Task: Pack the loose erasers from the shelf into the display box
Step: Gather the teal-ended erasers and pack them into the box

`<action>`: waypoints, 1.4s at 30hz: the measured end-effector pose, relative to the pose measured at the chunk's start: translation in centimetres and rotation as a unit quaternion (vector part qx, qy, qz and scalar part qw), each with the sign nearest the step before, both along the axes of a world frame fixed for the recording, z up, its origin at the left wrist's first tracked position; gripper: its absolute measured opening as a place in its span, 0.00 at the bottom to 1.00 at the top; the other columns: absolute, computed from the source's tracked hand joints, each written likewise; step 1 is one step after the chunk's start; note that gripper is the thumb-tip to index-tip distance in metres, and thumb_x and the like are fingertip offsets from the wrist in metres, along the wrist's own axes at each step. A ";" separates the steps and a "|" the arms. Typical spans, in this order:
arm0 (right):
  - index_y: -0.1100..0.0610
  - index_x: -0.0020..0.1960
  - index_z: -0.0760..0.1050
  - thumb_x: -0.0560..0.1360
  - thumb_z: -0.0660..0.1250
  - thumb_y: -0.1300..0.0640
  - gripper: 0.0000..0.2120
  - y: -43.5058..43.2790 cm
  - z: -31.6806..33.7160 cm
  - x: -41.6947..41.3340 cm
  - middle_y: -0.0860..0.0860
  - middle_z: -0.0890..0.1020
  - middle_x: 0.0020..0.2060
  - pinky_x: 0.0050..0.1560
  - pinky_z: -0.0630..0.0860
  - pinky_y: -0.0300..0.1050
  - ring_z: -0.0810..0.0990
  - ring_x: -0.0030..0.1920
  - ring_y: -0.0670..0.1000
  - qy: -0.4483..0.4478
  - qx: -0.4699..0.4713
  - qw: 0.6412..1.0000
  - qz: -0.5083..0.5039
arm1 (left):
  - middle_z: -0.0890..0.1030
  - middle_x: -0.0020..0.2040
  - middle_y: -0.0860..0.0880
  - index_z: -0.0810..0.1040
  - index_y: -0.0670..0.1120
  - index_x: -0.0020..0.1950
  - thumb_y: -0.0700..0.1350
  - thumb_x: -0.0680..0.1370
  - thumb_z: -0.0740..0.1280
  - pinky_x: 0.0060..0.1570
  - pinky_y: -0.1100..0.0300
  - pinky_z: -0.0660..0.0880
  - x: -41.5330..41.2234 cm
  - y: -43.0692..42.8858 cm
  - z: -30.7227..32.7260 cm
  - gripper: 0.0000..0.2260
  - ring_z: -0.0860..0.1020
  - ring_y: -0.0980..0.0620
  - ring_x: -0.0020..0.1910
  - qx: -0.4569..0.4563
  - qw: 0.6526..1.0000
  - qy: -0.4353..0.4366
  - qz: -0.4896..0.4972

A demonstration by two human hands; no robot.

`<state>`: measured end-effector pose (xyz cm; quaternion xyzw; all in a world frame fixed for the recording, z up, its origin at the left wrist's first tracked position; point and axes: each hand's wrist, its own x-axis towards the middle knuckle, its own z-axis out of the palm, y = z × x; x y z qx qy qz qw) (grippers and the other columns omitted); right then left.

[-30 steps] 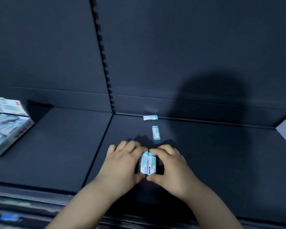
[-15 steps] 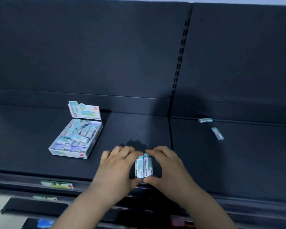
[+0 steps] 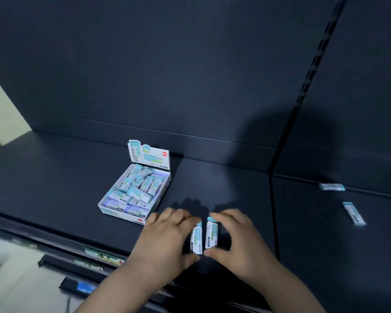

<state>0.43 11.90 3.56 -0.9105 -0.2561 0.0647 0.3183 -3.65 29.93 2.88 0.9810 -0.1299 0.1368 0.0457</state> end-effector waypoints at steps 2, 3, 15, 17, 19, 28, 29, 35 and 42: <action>0.45 0.70 0.62 0.67 0.72 0.45 0.35 1.2 0.1 0.3 0.38 0.64 0.61 0.62 0.57 0.32 0.62 0.63 0.40 -0.001 0.000 1.000 0.012 | 0.78 0.47 0.60 0.78 0.57 0.55 0.66 0.53 0.71 0.42 0.62 0.74 0.0 1.2 0.2 0.32 0.76 0.58 0.46 -0.001 1.000 0.008 0.010; 0.46 0.70 0.62 0.67 0.72 0.45 0.35 1.8 0.3 0.3 0.39 0.64 0.62 0.63 0.57 0.32 0.62 0.63 0.41 0.000 0.000 1.000 0.017 | 0.78 0.47 0.60 0.77 0.57 0.55 0.66 0.53 0.71 0.42 0.62 0.73 -0.1 1.7 0.2 0.32 0.77 0.58 0.46 -0.002 1.000 0.013 0.014; 0.46 0.70 0.62 0.68 0.72 0.45 0.34 14.3 0.9 0.8 0.36 0.62 0.57 0.61 0.59 0.31 0.62 0.62 0.39 -0.010 0.028 0.998 -0.060 | 0.79 0.50 0.57 0.78 0.54 0.57 0.63 0.54 0.76 0.42 0.60 0.70 1.7 15.9 1.5 0.33 0.72 0.56 0.49 -0.035 0.999 0.018 0.010; 0.46 0.70 0.62 0.68 0.71 0.44 0.34 16.6 0.9 0.9 0.36 0.62 0.56 0.61 0.58 0.30 0.62 0.62 0.39 -0.014 0.024 0.996 -0.090 | 0.79 0.50 0.57 0.79 0.54 0.57 0.63 0.54 0.77 0.42 0.61 0.68 2.6 18.7 1.8 0.34 0.72 0.57 0.49 -0.044 0.999 0.029 0.000; 0.46 0.70 0.62 0.68 0.72 0.45 0.34 18.3 1.0 0.9 0.36 0.61 0.56 0.62 0.59 0.30 0.62 0.62 0.40 -0.013 0.015 0.993 -0.117 | 0.79 0.50 0.57 0.79 0.54 0.57 0.63 0.55 0.77 0.42 0.61 0.66 3.4 20.8 1.7 0.33 0.73 0.56 0.49 -0.048 0.998 0.035 -0.016; 0.47 0.70 0.63 0.68 0.72 0.45 0.35 20.1 1.9 0.7 0.35 0.62 0.55 0.61 0.57 0.30 0.62 0.62 0.40 -0.030 -0.026 0.978 -0.205 | 0.79 0.49 0.59 0.79 0.54 0.56 0.68 0.59 0.65 0.41 0.60 0.73 5.7 22.3 1.5 0.30 0.79 0.56 0.46 -0.043 0.994 0.042 -0.088; 0.47 0.70 0.63 0.68 0.72 0.45 0.35 20.0 2.0 0.8 0.36 0.63 0.55 0.61 0.57 0.30 0.62 0.63 0.41 -0.030 -0.029 0.977 -0.207 | 0.79 0.49 0.59 0.79 0.54 0.57 0.68 0.60 0.65 0.42 0.60 0.72 6.0 22.2 1.4 0.30 0.78 0.56 0.47 -0.044 0.994 0.048 -0.089; 0.47 0.71 0.62 0.68 0.71 0.44 0.35 20.1 2.2 2.8 0.41 0.66 0.62 0.65 0.61 0.35 0.62 0.64 0.42 -0.004 -0.031 0.980 -0.197 | 0.65 0.68 0.60 0.59 0.57 0.74 0.66 0.73 0.59 0.61 0.58 0.59 6.8 21.0 2.2 0.31 0.62 0.57 0.67 -0.047 0.991 0.104 -0.075; 0.45 0.70 0.62 0.66 0.71 0.41 0.36 19.9 1.9 3.6 0.41 0.67 0.63 0.67 0.63 0.41 0.63 0.66 0.44 0.005 -0.046 0.980 -0.193 | 0.63 0.70 0.59 0.57 0.58 0.74 0.66 0.73 0.60 0.62 0.59 0.57 7.0 21.1 3.0 0.32 0.59 0.57 0.69 -0.046 0.993 0.083 -0.064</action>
